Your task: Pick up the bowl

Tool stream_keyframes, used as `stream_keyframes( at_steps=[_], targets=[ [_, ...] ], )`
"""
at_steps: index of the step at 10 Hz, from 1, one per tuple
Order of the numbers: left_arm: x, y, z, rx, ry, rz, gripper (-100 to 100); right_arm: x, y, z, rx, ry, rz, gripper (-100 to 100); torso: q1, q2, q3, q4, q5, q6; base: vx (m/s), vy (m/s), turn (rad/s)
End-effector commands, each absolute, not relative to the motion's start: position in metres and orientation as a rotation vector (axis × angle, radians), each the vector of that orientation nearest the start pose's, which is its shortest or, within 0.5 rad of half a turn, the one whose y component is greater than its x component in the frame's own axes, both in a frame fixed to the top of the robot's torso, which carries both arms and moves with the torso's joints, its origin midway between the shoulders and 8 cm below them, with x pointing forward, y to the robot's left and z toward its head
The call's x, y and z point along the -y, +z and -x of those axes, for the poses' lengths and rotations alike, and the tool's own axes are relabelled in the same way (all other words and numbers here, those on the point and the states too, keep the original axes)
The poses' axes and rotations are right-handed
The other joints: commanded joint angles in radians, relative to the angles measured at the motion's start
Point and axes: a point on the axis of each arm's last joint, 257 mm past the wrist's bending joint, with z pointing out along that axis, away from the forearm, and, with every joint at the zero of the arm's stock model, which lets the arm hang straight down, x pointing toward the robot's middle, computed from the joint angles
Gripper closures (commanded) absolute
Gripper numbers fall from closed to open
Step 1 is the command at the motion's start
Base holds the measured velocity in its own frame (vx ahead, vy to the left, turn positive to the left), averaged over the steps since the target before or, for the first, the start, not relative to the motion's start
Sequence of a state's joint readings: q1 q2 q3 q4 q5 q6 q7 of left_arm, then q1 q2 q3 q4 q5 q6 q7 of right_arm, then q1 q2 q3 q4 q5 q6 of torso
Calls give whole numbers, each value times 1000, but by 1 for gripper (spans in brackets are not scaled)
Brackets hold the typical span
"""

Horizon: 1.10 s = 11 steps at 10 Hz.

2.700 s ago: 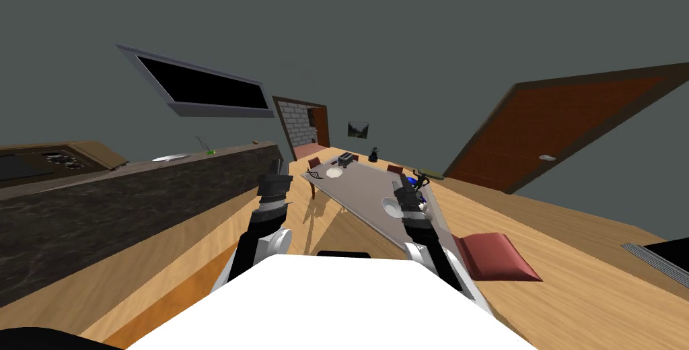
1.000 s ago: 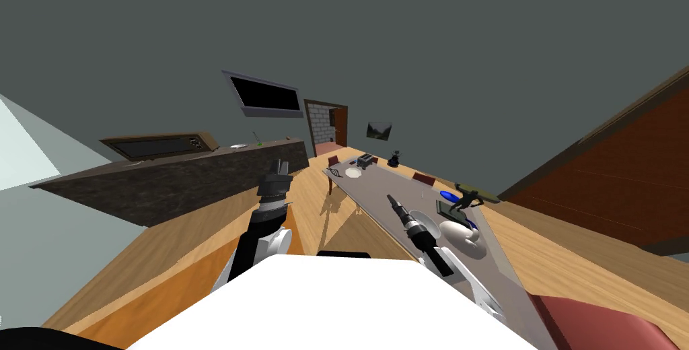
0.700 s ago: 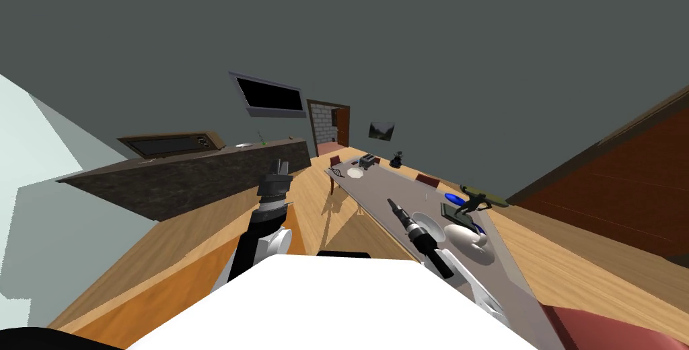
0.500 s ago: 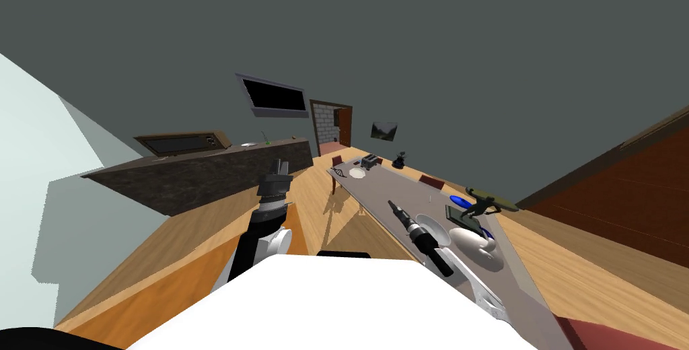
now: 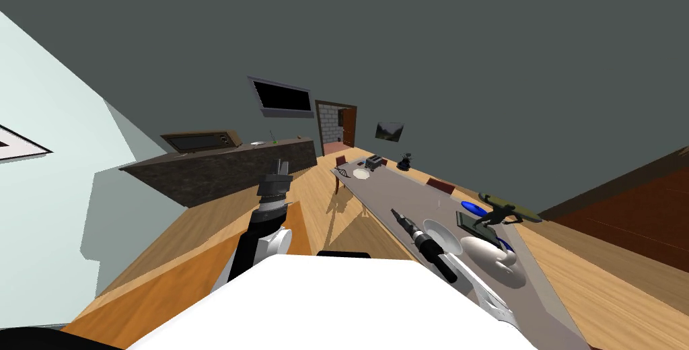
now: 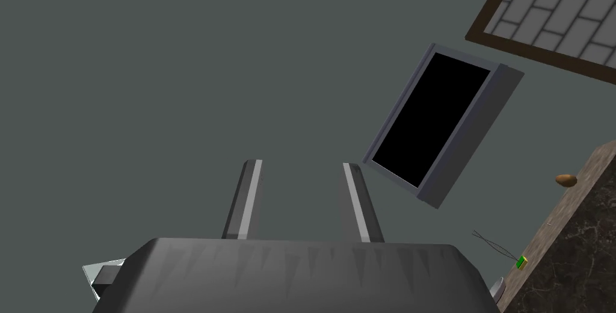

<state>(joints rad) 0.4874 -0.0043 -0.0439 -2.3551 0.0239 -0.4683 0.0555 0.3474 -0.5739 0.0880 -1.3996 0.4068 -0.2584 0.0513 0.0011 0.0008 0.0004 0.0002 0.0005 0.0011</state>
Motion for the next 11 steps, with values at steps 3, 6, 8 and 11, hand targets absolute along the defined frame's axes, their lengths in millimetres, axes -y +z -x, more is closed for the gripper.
stream_keyframes(
  at_steps=[3, 6, 8, 11],
  targets=[
    [-265, 55, -335, -541, -1431, 657, 0, 427, -427, -361, -2035, 310, -424, -100, 0, 0, 0, 0, 0, 0, 8, 26, 117],
    [-265, 55, -335, -541, -1431, 657, 0, 448, -449, -346, -2106, 230, -399, -100, -1, 0, 0, 0, 0, 0, 10, 12, 79],
    [-265, 55, -335, -541, -1431, 657, 0, 468, -467, -331, -2169, 157, -367, -100, -1, 0, 0, 0, 0, 0, 12, 11, 104],
    [-265, 55, -335, -541, -1431, 657, 0, 488, -483, -315, -2230, 83, -336, -100, -1, 0, 0, 0, 0, 0, 9, 8, 68]
  ],
)
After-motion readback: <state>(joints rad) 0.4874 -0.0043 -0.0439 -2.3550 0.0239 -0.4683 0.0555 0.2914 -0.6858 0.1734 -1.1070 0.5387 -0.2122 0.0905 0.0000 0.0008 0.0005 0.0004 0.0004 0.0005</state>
